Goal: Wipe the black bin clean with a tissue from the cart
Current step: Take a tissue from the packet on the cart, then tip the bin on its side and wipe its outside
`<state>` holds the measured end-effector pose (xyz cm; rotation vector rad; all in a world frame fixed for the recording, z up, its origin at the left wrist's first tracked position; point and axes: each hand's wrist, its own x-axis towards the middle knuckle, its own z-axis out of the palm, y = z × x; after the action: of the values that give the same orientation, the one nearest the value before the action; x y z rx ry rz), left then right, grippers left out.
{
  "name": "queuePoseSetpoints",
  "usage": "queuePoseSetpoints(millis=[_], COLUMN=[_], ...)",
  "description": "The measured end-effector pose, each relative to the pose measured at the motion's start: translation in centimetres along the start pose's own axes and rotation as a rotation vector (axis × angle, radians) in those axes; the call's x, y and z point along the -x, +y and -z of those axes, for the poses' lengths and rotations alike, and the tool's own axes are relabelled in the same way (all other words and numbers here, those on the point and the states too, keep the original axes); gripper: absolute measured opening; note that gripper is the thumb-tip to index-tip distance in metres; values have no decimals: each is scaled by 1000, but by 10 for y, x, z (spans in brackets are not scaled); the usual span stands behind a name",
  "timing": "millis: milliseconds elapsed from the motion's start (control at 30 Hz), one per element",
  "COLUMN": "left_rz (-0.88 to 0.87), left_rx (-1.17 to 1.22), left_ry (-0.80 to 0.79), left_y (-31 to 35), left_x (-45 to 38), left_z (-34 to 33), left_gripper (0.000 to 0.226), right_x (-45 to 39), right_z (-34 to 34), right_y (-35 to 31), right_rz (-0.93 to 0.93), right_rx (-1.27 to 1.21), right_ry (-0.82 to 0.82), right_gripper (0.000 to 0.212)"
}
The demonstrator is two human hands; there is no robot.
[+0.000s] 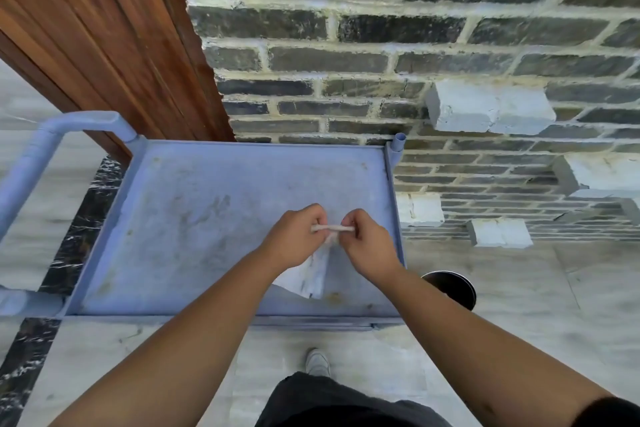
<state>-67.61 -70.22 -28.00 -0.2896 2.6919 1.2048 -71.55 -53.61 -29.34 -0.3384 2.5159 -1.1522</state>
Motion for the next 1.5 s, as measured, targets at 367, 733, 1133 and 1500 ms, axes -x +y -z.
queuePoseSetpoints(millis=[367,733,1133,1500], left_rz=[4,73,219,155], left_rx=[504,641,682,581], left_ry=[-118,-118,-14,-143], left_y=[134,249,296,245], left_x=[-14,34,77,60], left_z=[-82,-242,-373,-421], left_gripper=[16,14,18,17], right_x=[52,139,204,206], right_z=[128,244,297,254], right_y=[64,190,294,353], right_rz=[-167,-157,-317,-423], right_rx=[-546,-689,-1000,-1049], right_ry=[262,136,62,273], right_gripper=[15,3,19,12])
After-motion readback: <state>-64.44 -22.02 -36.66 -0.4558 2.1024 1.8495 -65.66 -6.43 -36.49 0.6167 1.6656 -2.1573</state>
